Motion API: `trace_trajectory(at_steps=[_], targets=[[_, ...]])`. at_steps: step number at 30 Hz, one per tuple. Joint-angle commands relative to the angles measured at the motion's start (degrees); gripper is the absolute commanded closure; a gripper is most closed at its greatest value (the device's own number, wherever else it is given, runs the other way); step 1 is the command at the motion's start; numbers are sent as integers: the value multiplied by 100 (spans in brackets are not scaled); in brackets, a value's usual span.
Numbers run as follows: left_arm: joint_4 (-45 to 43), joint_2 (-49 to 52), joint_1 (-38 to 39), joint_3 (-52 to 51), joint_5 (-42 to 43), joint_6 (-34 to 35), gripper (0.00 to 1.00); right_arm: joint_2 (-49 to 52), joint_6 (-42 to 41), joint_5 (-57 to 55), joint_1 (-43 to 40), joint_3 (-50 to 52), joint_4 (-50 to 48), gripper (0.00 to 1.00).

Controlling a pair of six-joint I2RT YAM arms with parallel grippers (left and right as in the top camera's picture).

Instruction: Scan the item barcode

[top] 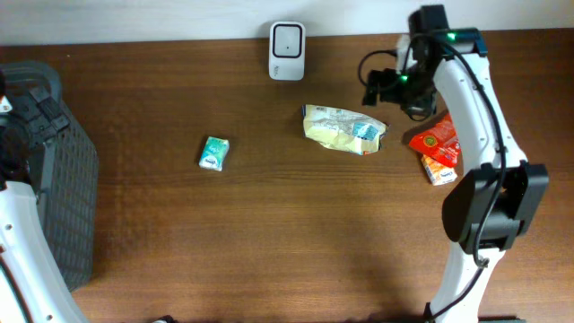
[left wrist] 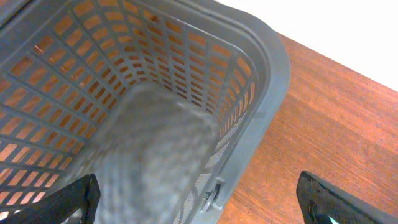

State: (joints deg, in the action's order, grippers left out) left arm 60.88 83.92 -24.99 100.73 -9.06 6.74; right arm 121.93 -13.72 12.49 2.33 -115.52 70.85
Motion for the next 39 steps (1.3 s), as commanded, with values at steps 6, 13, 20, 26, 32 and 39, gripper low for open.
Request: trace_trajectory(at_steps=[6,13,20,26,32,39], targets=[[-7,28,-22,15,-22,52,1,227,-1467,258,114,1915,-1823,1],[-7,28,-22,15,-22,52,1,227,-1574,511,114,3161,-3281,1],[-7,28,-22,15,-22,52,1,225,-973,1021,103,3657,-3748,67],[-7,28,-22,15,-22,52,1,170,31,2004,55,3644,-3718,96],[-7,28,-22,15,-22,52,1,-339,1633,3213,-262,3418,-3034,96],[-7,28,-22,15,-22,52,1,-1547,2500,3733,-337,3080,-2433,96]])
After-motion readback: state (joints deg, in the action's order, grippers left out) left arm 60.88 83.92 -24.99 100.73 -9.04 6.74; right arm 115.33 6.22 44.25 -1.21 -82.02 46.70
